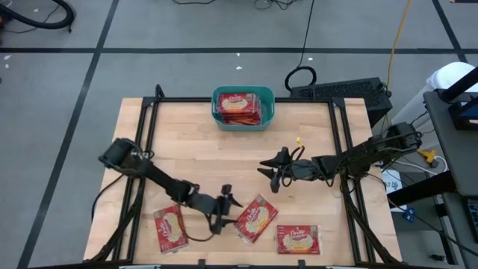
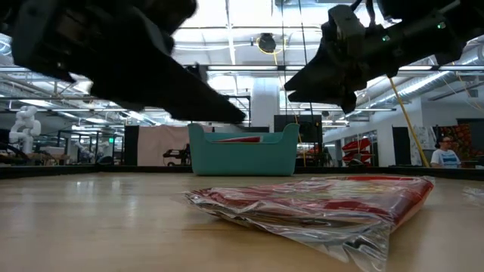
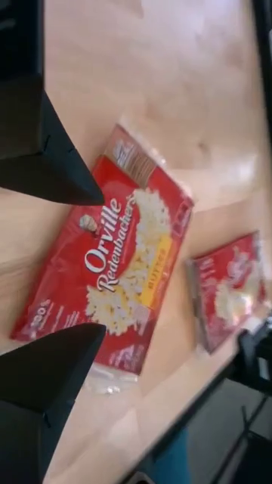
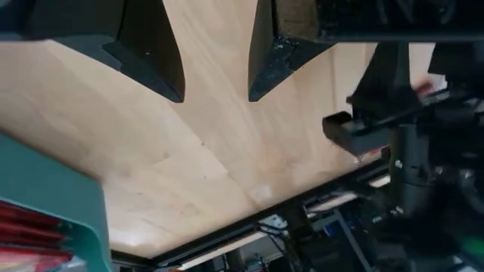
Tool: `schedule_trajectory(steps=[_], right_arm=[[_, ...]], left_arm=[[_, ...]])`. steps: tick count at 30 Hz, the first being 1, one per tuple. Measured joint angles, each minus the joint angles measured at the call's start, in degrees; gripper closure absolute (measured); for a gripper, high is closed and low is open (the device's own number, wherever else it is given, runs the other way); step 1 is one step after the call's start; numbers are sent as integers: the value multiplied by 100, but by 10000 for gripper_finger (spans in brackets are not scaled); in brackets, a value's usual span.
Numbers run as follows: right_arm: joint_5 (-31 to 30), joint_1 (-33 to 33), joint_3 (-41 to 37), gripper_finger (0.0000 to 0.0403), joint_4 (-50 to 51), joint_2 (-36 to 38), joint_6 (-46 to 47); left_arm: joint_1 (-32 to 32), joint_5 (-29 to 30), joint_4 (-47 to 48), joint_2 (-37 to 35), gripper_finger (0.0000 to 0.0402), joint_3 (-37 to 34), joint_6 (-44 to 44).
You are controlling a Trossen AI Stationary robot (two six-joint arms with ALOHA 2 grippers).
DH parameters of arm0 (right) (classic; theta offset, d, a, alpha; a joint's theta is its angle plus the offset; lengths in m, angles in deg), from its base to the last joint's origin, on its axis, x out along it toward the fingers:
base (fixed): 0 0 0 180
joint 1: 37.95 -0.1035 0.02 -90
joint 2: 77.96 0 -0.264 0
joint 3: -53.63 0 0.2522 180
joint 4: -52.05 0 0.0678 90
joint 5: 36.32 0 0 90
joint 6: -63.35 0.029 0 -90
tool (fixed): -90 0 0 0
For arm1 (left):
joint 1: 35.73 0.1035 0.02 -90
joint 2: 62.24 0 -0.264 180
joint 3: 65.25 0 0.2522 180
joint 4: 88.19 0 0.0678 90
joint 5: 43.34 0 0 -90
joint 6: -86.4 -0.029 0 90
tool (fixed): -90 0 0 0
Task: Sort popcorn bags into baskets
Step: Put the red popcorn bag into the green bin
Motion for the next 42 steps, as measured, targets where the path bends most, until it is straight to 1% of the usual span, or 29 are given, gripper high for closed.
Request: schedule_trajectory(steps=[5, 8, 12, 16, 19, 21, 23, 25, 29, 31, 33, 34, 37, 39, 40, 42], right_arm=[[-190, 0, 0, 262, -41, 1, -64], [-274, 0, 0, 262, -46, 2, -66], [-277, 0, 0, 262, -29, 2, -77], [-275, 0, 0, 262, -8, 2, -117], [-280, 0, 0, 262, -15, 2, -127], [-280, 0, 0, 262, 4, 2, -123], [-280, 0, 5, 262, 47, 2, -112], [-277, 0, 5, 262, 75, 2, -110], [-269, 0, 5, 262, 187, 2, -69], [-256, -2, 5, 262, 252, 1, -65], [-256, -18, 5, 262, 267, 1, -64], [-256, -30, 4, 262, 264, 2, -67], [-258, -37, -61, 262, 216, 2, -108], [-258, -37, -117, 262, 136, 0, -80], [-258, -39, -147, 262, 135, 2, -67], [-256, -46, -166, 262, 91, 0, -45]], left_arm=[[-2, 19, 68, 522, 161, 445, 193], [-2, 54, 281, 641, 175, 511, 316], [29, 400, 957, 639, 194, 507, 329], [178, 1073, 1941, 392, 213, 525, 190], [361, 1479, 3004, -5, 228, 520, 89], [501, 1511, 3671, -321, 238, 495, 87], [599, 1438, 4087, -638, 246, 492, 73], [665, 1318, 4406, -965, 253, 497, -60], [824, 1065, 5254, -1395, 263, 459, -282], [992, 679, 5469, -1591, 265, 451, -350], [1198, 108, 5697, -1808, 265, 330, -391], [1324, -233, 5641, -1854, 265, 276, -432], [1682, -1224, 4995, -1975, 261, -46, -631], [1876, -1871, 4158, -1965, 244, -315, -707], [1944, -2062, 3809, -1957, 232, -472, -728], [2014, -2176, 3229, -1912, 201, -739, -712]])
